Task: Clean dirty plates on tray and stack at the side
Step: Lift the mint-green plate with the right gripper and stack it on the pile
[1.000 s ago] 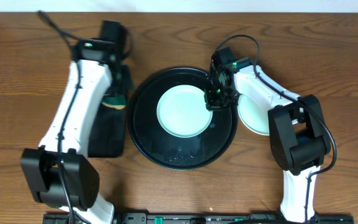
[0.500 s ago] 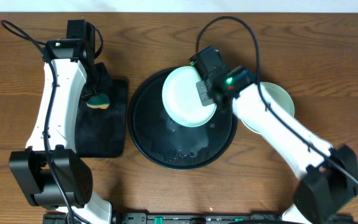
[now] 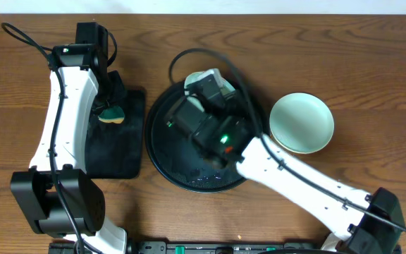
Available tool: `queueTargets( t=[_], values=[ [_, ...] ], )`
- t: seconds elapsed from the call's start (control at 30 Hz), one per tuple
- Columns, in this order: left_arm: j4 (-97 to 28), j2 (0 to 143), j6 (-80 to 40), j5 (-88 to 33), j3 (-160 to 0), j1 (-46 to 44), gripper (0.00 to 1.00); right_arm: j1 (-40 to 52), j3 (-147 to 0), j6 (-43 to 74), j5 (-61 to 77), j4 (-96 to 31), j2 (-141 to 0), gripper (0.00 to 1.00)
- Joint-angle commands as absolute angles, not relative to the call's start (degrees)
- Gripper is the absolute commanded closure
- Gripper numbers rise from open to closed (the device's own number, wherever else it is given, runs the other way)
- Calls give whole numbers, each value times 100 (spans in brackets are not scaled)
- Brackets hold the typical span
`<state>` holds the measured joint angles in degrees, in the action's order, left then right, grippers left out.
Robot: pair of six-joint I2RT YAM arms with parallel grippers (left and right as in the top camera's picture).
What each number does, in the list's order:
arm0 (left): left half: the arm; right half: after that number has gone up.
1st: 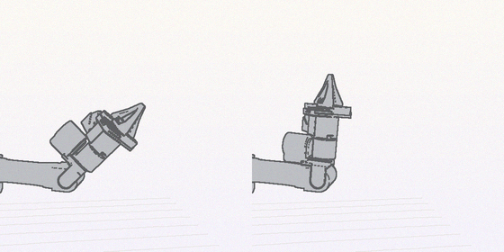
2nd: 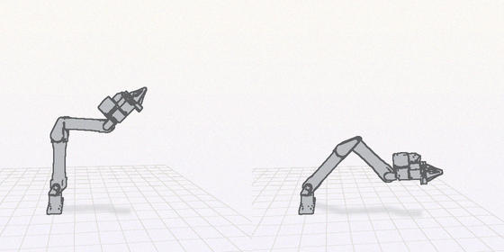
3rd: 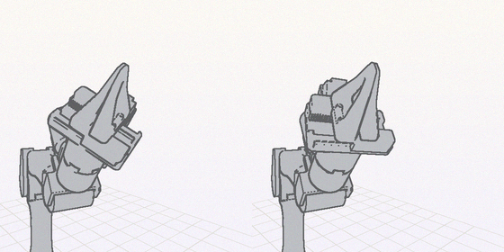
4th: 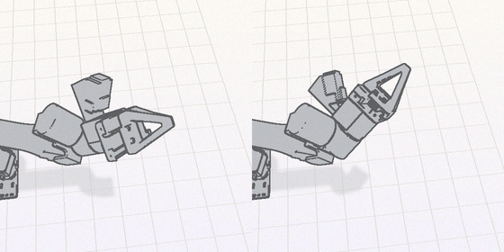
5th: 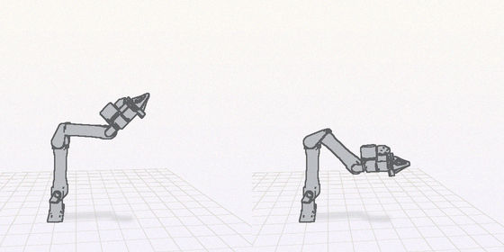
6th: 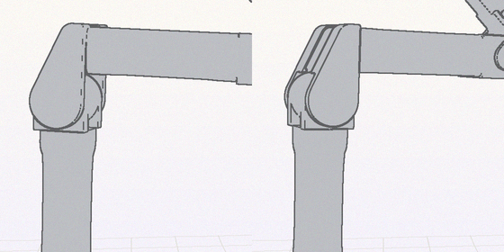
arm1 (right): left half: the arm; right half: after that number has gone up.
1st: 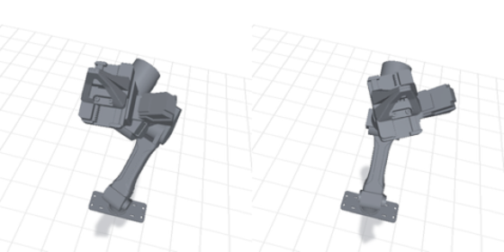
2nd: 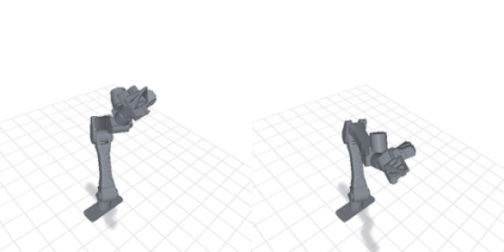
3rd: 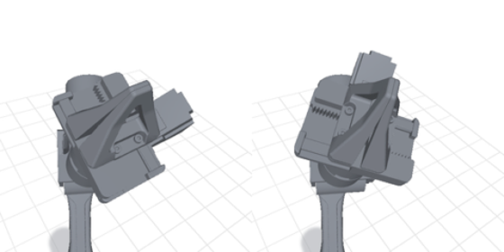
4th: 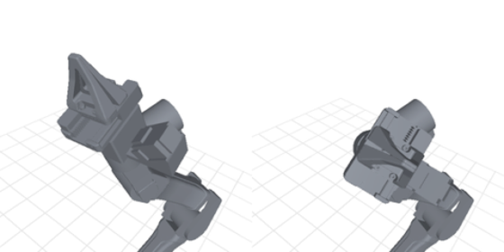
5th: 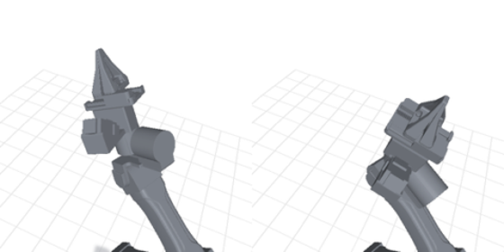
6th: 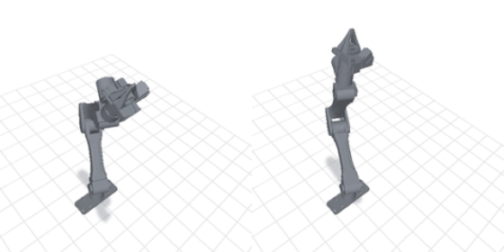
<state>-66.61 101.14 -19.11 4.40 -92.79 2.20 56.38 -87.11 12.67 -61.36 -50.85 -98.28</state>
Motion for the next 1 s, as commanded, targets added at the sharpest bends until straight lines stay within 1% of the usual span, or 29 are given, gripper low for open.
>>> queueTargets(
  t=[0.0,0.1,0.27,0.43,0.5,0.6,0.67,0.77,0.87,0.97],
  values=[
    [-6659,10123,-1918,425,-9345,235,93,5946,-8733,1210,-7961,-4978,-9697,99],
    [-6659,10123,-1918,425,-9345,235,93,6147,-8733,1210,-8482,-4919,-9697,99],
    [-6659,10123,-1918,425,-9345,235,93,6302,-8733,1179,-8816,-4845,-9697,99],
    [-6661,10123,-1918,425,-9345,235,92,6309,-8733,1170,-8842,-4818,-9697,99],
    [-6661,10123,-1918,425,-9345,235,93,6285,-8733,1173,-8630,-4823,-9697,99],
    [-6661,10123,-1918,425,-9345,235,92,6160,-8731,1210,-7559,-4928,-9697,99],
    [-6661,10123,-1918,410,-9345,233,92,5970,-8720,1566,-6510,-5000,-9697,99],
    [-6661,10123,-1916,248,-9345,235,92,5509,-8672,1844,-4797,-4978,-9699,99],
    [-6661,10123,-1918,231,-9345,235,93,4884,-8650,1817,-3076,-4967,-9699,99],
    [-6659,10123,-1916,231,-9345,235,92,4366,-8652,1594,-1833,-4967,-9697,99]
  ],
)
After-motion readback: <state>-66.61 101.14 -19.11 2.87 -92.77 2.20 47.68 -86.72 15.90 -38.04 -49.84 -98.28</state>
